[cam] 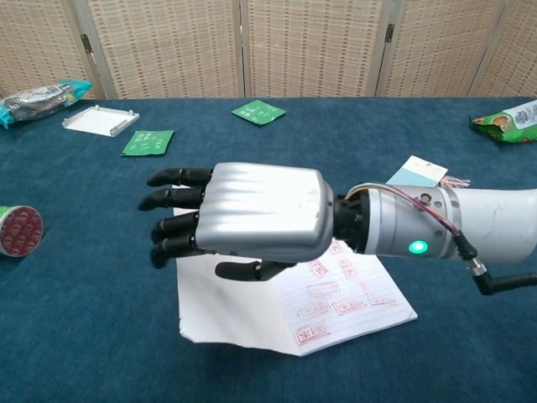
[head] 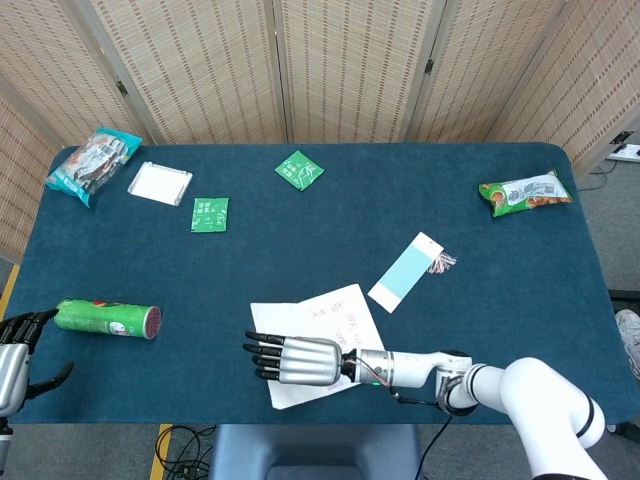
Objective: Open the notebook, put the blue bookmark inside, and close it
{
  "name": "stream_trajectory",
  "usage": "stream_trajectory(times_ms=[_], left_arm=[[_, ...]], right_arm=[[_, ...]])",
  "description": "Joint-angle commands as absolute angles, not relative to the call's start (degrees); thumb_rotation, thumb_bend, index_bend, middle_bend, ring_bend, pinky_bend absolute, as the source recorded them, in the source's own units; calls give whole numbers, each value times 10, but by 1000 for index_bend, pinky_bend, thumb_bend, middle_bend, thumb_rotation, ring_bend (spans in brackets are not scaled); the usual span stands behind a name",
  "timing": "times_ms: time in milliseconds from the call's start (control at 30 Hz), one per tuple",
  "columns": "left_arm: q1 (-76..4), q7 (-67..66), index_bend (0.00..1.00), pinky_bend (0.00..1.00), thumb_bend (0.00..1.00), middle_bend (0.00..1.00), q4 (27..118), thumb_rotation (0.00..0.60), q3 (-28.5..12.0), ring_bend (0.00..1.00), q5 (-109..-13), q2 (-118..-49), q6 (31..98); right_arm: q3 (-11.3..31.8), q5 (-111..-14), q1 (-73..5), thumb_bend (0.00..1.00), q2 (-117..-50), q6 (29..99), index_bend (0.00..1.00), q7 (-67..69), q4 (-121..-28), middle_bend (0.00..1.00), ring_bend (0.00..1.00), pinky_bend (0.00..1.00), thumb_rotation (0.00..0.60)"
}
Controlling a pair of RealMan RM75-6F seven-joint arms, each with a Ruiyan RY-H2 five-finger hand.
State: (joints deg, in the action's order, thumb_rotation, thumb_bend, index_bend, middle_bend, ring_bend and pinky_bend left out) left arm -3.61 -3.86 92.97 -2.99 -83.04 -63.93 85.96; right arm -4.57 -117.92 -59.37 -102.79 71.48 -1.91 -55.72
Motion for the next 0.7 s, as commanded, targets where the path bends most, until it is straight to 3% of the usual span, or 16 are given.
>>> stream_trajectory(times_ms=[33, 300, 700], left_arm=[[-36, -38, 195, 181, 253, 249, 930, 600, -30, 180, -830, -639, 860], [-35, -37, 195, 181, 253, 249, 930, 600, -29, 180, -830, -637, 859], [-40, -41, 195, 181, 253, 248, 932, 600, -30, 180, -832, -638, 853]], right_arm=[[-34, -1162, -596, 250, -1030, 703, 1, -29, -572, 85, 0, 0, 600], [-17, -1105, -576, 102, -1010, 669, 0, -61, -621, 47, 0, 0, 600], [6, -1021, -521, 50, -964, 672, 0, -68, -702, 17, 0, 0, 600]])
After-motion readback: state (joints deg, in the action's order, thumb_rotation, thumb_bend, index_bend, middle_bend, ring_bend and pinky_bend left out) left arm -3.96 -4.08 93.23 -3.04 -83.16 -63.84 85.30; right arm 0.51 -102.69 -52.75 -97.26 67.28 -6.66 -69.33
